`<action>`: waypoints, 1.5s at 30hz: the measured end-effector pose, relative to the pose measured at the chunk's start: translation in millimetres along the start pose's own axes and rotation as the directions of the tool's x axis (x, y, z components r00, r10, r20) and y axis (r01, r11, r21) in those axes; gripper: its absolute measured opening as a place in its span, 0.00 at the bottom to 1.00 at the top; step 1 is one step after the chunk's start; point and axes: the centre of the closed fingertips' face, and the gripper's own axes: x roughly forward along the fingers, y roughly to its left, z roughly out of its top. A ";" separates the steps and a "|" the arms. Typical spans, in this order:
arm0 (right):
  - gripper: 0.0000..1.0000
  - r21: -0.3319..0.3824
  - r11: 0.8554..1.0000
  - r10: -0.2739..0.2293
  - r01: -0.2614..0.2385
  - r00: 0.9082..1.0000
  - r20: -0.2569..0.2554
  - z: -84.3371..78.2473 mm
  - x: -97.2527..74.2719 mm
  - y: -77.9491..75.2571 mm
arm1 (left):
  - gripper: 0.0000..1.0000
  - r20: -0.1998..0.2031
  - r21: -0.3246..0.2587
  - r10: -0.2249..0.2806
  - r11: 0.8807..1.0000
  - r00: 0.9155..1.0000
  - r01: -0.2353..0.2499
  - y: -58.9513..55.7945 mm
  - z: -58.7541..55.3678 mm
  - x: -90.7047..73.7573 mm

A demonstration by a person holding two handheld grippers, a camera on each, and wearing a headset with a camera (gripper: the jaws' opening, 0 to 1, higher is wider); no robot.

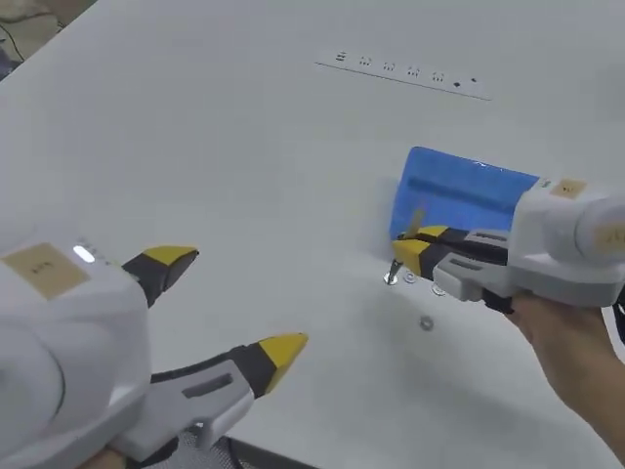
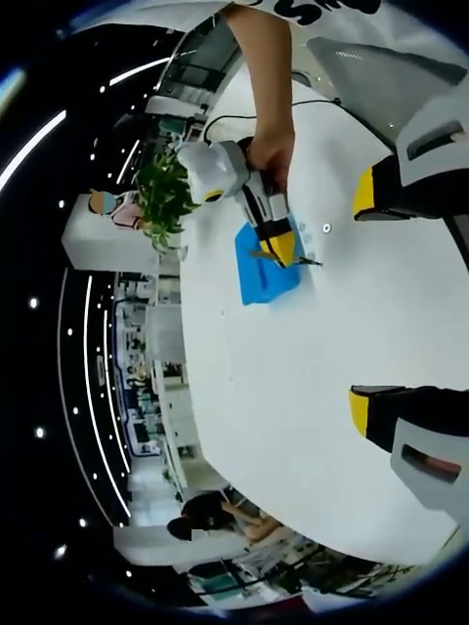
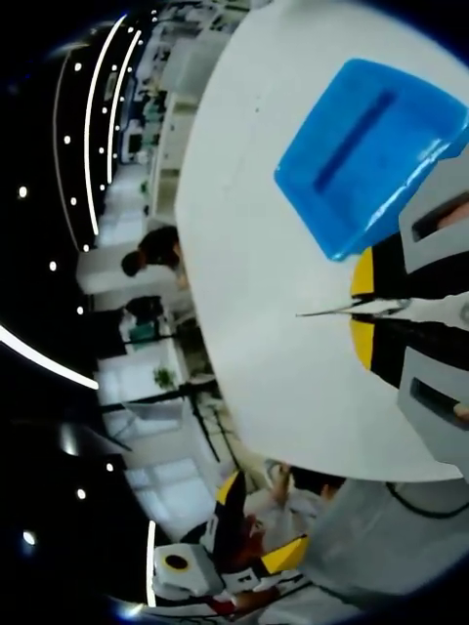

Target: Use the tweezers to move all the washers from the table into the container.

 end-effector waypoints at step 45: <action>0.00 0.063 0.997 -0.046 0.047 0.999 -0.004 50.4 -39.2 -7.3 | 0.99 -0.025 -0.050 0.013 0.999 1.000 -0.015 9.4 -4.4 3.2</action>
